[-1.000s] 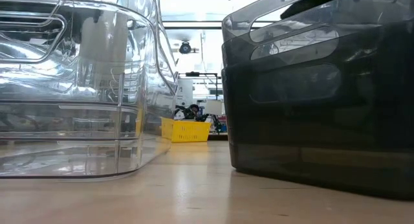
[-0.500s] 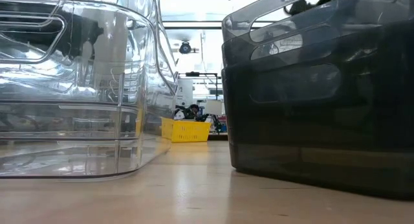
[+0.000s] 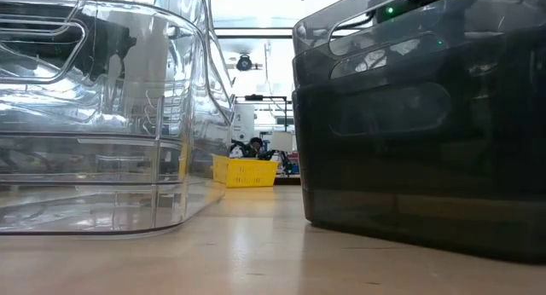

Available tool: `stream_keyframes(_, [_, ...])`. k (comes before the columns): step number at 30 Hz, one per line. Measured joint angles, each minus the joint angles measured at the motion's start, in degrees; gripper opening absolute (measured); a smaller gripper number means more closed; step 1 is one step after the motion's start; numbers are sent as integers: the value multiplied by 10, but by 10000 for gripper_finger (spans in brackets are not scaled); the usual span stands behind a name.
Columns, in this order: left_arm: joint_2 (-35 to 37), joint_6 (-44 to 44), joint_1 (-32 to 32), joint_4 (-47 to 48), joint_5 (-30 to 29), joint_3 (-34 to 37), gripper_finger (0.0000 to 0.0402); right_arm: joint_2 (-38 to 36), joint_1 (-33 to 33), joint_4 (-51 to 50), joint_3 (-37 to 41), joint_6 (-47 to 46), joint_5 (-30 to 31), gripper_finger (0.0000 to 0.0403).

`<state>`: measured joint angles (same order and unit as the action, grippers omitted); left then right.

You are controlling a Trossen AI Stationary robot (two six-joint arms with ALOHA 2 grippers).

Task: Stack baskets by color
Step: Stack the bottom right yellow bin into the top yellow bin

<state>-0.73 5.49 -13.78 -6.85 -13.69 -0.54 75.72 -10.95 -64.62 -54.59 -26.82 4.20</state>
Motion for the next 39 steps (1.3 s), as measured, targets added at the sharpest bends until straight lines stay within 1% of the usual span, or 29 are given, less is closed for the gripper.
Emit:
stream_keyframes(3, [0,11,0,8,0,0,117,11,1,-10,0,39,-26,114])
stream_keyframes(6, [0,14,0,25,0,0,117,18,4,-14,0,62,-28,142])
stream_keyframes(10, [0,14,0,32,1,0,117,33,12,-12,0,86,-42,161])
stream_keyframes(18, [0,17,0,36,5,0,117,79,51,-8,0,135,-48,161])
stream_keyframes(24, [0,25,0,38,5,0,117,98,85,0,1,159,-11,161])
stream_keyframes(31, [0,31,0,37,5,0,117,111,87,11,2,169,5,160])
stream_keyframes(39, [0,33,0,37,5,0,117,134,87,60,36,189,10,155])
